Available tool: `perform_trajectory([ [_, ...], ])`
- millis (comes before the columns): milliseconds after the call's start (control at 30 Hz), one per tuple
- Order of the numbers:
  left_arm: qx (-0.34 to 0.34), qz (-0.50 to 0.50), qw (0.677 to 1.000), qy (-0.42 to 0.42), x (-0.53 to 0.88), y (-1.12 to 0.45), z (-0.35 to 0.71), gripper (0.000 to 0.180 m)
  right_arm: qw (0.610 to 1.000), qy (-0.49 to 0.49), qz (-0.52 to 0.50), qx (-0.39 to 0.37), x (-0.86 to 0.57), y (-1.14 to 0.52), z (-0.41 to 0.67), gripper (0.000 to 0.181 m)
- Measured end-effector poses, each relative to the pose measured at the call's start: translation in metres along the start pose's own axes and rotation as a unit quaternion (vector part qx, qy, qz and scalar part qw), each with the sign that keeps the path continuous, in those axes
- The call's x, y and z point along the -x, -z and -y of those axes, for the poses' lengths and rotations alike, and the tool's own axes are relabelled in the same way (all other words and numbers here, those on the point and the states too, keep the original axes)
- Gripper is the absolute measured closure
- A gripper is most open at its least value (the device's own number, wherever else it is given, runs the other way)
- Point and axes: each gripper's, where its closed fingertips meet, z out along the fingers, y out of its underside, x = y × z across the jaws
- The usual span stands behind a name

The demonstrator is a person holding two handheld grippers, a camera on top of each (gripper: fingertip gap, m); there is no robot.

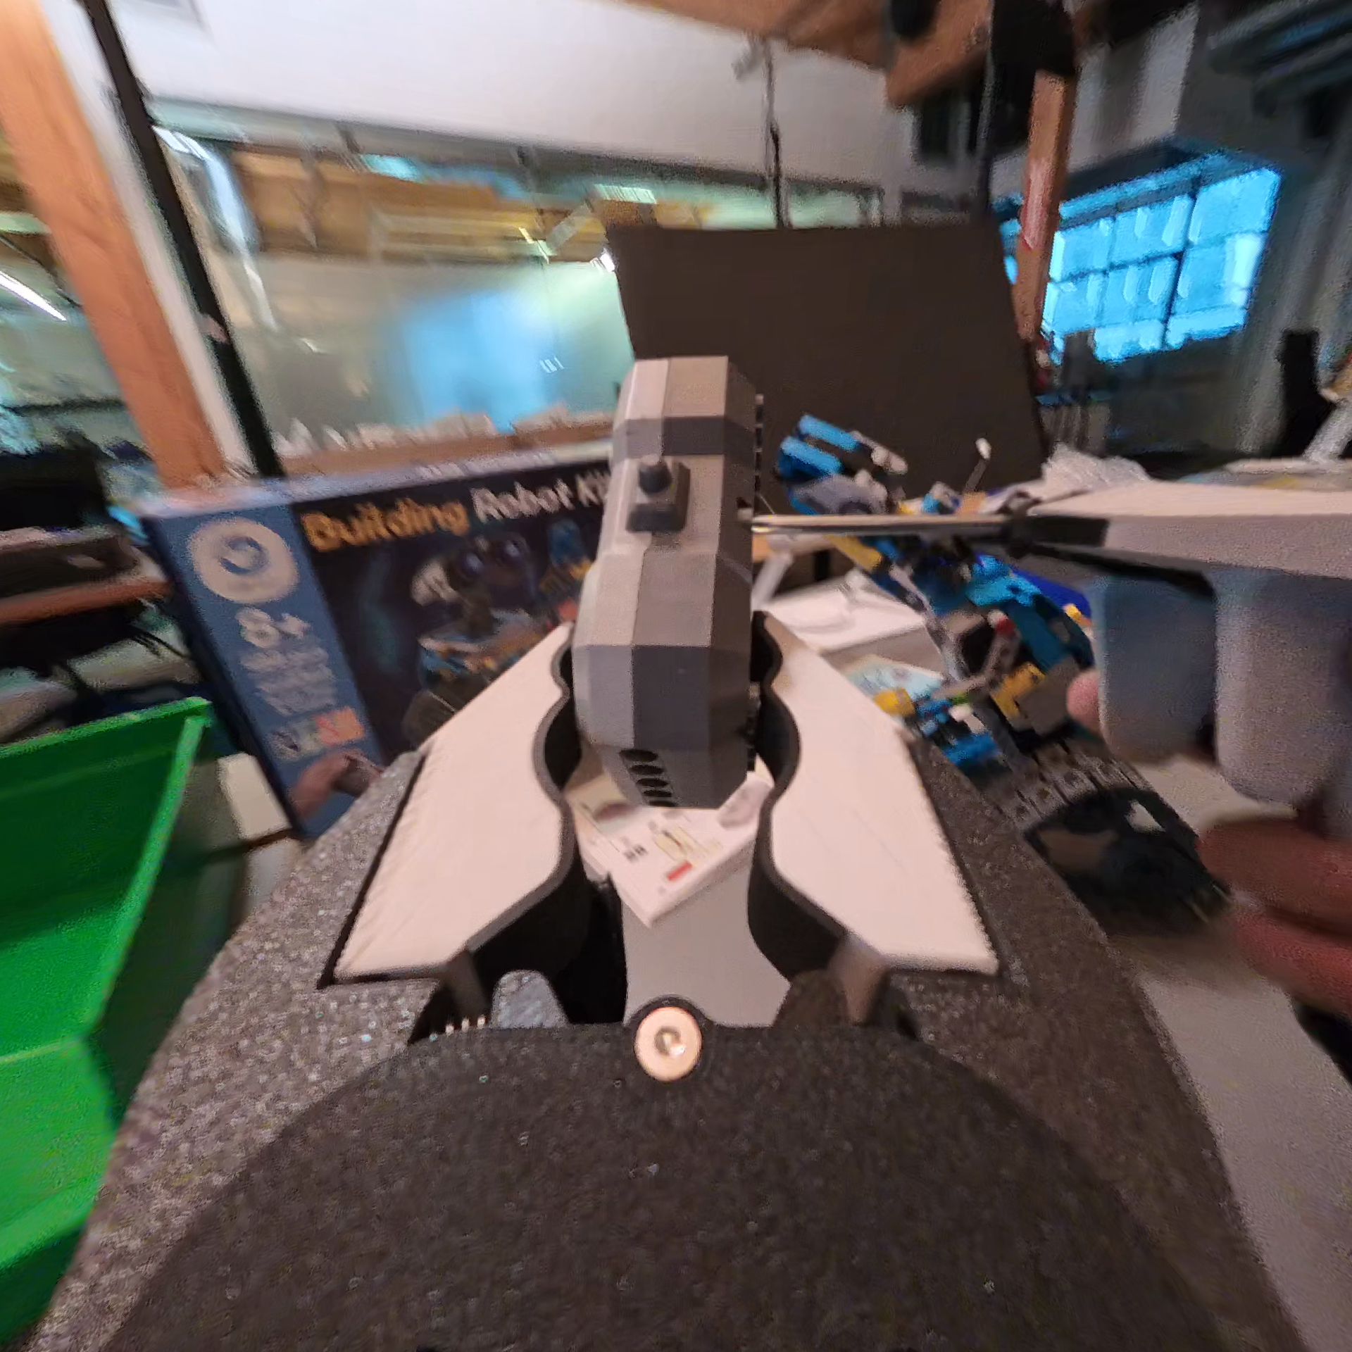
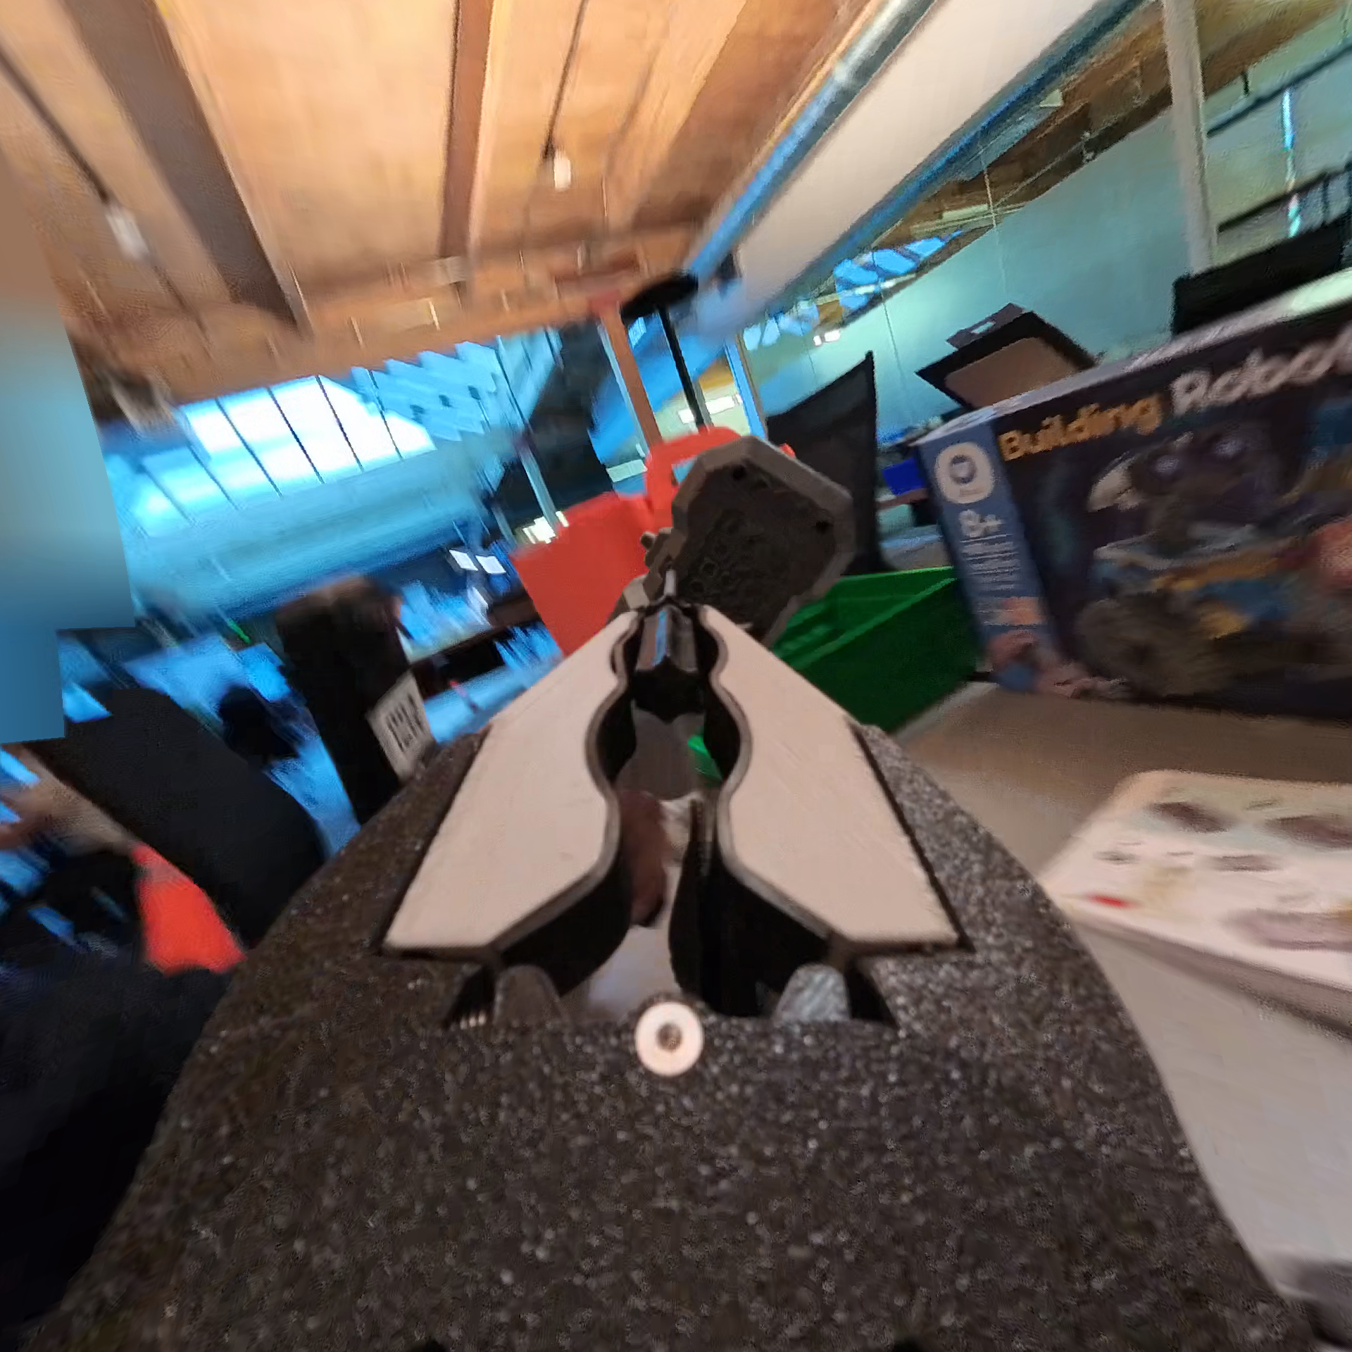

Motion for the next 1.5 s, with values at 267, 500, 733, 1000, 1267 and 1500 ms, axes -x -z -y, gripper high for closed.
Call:
perform_trajectory([
  [267,-0.097,0.140,0.971,-0.166,0.038,0.033,0.064,0.137,0.783,-0.588,0.178,-0.092,0.037,-0.036,-0.003,0.170],
  [500,-0.117,0.113,0.974,-0.156,0.033,0.042,0.080,0.137,0.818,-0.533,0.208,-0.060,0.051,-0.035,0.010,0.170],
  [733,0.121,-0.077,0.983,0.116,0.011,-0.008,-0.029,0.136,0.979,0.149,0.093,0.106,0.016,-0.006,0.013,0.169],
  [1000,0.285,-0.194,0.923,0.175,-0.046,-0.009,-0.110,0.136,0.651,0.694,0.031,0.306,-0.048,0.039,-0.048,0.170],
  [1267,0.297,-0.204,0.917,0.171,-0.054,-0.007,-0.120,0.136,0.662,0.689,0.025,0.295,-0.049,0.041,-0.045,0.170],
  [1500,0.292,-0.209,0.916,0.176,-0.055,-0.006,-0.118,0.136,0.661,0.687,0.029,0.301,-0.050,0.041,-0.052,0.170],
])
